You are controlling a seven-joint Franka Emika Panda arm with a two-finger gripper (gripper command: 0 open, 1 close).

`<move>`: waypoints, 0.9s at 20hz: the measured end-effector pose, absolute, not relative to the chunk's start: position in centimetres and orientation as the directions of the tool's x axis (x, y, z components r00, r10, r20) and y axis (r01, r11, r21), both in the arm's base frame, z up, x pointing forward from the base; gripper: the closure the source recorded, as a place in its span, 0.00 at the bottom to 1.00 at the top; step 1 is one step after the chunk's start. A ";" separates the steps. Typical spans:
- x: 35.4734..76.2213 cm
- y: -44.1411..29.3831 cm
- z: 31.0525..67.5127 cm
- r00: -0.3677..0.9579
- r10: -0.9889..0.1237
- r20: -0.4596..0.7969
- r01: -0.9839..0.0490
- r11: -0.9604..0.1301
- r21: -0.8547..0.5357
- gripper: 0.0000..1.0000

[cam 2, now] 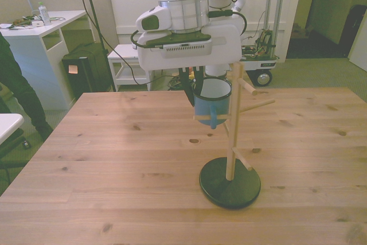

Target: Hang the mug

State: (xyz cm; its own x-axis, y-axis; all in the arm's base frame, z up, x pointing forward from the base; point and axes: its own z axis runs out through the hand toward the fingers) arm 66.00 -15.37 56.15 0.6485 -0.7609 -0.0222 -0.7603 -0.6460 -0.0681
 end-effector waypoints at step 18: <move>55.4 -22.5 59.8 0.565 -0.825 -0.026 -0.820 -0.557 -0.134 0.00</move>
State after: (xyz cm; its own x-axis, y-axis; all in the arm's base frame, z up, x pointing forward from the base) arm 55.42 -22.55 59.83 0.5646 -0.8250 -0.0258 -0.8198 -0.5568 -0.1335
